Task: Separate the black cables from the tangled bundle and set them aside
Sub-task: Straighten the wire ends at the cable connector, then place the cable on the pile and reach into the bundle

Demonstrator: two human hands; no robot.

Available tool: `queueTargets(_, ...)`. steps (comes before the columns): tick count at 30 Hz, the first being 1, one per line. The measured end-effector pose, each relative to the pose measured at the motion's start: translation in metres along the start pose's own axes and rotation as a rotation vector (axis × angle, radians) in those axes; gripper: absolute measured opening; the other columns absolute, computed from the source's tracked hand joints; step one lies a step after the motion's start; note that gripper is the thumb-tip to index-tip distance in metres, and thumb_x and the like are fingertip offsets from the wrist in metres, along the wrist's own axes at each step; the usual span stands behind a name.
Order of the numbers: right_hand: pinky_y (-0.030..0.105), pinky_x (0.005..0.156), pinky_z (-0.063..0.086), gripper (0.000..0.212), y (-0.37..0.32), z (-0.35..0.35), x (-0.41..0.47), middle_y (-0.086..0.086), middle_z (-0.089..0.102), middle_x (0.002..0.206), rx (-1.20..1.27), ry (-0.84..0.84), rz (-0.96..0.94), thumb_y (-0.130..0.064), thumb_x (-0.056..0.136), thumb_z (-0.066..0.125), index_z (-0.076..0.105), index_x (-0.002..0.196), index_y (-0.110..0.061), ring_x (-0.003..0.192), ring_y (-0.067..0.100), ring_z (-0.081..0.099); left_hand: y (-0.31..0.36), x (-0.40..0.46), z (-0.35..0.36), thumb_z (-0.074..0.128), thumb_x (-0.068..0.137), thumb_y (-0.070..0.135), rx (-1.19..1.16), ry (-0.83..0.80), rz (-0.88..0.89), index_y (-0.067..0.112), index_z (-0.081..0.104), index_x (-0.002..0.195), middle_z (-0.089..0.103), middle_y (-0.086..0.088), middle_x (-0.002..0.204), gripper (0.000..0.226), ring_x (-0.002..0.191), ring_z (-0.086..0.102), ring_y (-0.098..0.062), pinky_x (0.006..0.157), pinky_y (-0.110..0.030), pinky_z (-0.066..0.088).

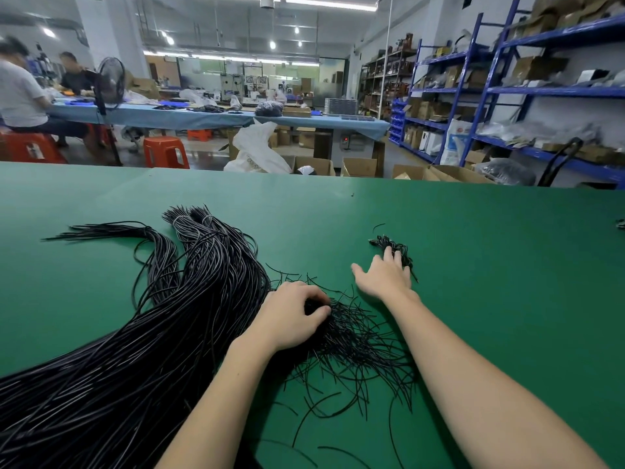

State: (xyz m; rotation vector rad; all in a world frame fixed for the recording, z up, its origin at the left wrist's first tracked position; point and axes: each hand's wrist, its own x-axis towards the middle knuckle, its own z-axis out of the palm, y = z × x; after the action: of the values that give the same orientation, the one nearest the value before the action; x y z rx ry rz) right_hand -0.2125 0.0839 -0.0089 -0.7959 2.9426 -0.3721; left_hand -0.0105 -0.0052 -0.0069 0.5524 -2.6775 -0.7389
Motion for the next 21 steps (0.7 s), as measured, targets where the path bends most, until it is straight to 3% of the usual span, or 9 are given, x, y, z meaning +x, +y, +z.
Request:
queueTargets(5,0.051,0.127,0.007,0.071,0.002,0.006,-0.003,0.012,0.005,0.172,0.054,0.086,-0.045,-0.052,0.104,0.040,0.026,0.159,-0.009,0.159,0.028,-0.002,0.000,0.000,-0.001,0.060,0.095,0.044,-0.001,-0.003,0.007,0.035,0.071,0.112,0.066,0.013,0.121,0.022,0.120,0.055,-0.012,0.110,-0.045,0.040)
queueTargets(21,0.052,0.126,0.006,0.070,0.014,0.019,-0.005,0.013,0.008,0.171,0.064,0.018,-0.060,-0.051,0.104,0.039,0.028,0.159,-0.008,0.159,0.028,-0.004,-0.001,0.001,0.002,0.062,0.094,0.043,0.009,0.001,0.020,0.037,0.071,0.108,0.066,0.013,0.118,0.018,0.116,0.057,-0.012,0.108,-0.042,0.041)
